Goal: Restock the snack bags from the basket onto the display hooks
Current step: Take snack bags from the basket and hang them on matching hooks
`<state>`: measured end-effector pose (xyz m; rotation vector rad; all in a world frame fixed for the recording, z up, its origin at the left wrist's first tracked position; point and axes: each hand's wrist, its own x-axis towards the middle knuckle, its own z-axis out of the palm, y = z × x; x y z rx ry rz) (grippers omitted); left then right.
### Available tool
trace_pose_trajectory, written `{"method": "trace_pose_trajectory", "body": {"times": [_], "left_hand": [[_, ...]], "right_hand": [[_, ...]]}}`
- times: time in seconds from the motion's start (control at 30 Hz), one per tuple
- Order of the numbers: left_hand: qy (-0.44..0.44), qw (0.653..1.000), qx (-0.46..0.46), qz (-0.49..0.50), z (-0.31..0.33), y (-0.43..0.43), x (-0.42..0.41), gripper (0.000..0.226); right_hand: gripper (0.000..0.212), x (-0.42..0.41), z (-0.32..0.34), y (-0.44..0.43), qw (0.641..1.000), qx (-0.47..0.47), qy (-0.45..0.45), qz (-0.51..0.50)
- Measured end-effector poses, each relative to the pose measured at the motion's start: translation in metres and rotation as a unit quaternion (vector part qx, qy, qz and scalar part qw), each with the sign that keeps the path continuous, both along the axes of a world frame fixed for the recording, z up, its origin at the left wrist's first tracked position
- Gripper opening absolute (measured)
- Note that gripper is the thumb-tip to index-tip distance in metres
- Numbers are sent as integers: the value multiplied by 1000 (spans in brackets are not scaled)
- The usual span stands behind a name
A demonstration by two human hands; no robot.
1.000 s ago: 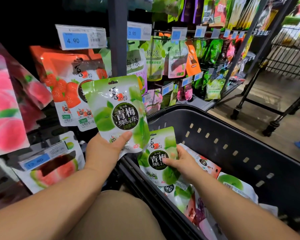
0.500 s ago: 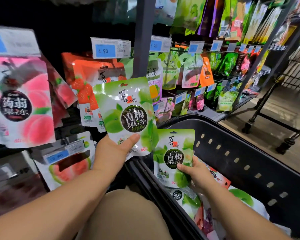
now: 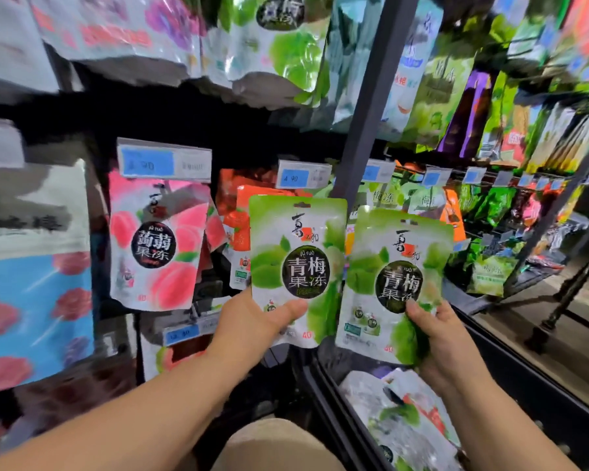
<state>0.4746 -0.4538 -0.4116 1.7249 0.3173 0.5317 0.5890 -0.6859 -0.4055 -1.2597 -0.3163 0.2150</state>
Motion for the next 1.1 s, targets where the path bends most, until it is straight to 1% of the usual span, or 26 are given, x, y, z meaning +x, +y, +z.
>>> {"method": "trace_pose_trajectory", "body": {"times": [0.07,0.13,0.23,0.27,0.33,0.43,0.57,0.6,0.67,0.7,0.77,0.83,0.87,0.9,1.0,1.03,1.1], "left_hand": [[-15,1000,-12,-1,6,4,-4,21],[-27,999,-18,9,15,11,-7,21],[-40,999,-19,12,33,25,-15,31],[-49,999,-17,13,38,30,-17,28],[-73,997,1,27,49,39,-25,22],[-90,995,6,42,60,51,-34,16],[-97,993,-33,55,67,68,-41,20],[-101,993,-40,53,68,72,-44,20],[-116,990,-70,50,70,80,-50,22],[-125,988,-71,61,71,85,-53,25],[-138,986,-44,81,78,95,-59,30],[-147,983,-31,104,85,106,-64,23],[-154,981,-25,117,89,111,-65,18],[-159,979,-24,126,94,115,-66,16],[-179,972,-22,151,104,127,-67,31],[-179,971,-28,154,109,128,-69,32],[-181,972,-42,144,114,127,-68,23]], "right_hand": [[87,-6,14,18,1000,4,-10,16],[68,-11,29,36,999,13,-20,25],[48,-15,48,58,999,18,-38,35],[42,-16,54,65,998,18,-45,39],[38,-19,65,78,997,11,-58,41],[44,-25,80,95,996,-15,-76,44],[20,-39,98,120,994,-42,-71,75],[21,-44,102,128,994,-44,-71,76],[40,-53,109,143,992,-44,-79,86],[45,-57,111,150,992,-42,-81,89],[39,-65,115,164,992,-29,-81,94],[30,-71,119,175,991,-25,-85,97],[31,-73,121,179,989,-38,-99,104],[36,-74,124,181,985,-62,-117,115],[66,-79,135,181,956,-180,-165,159],[73,-81,138,181,950,-204,-170,166],[79,-81,141,180,949,-207,-176,161]]}}
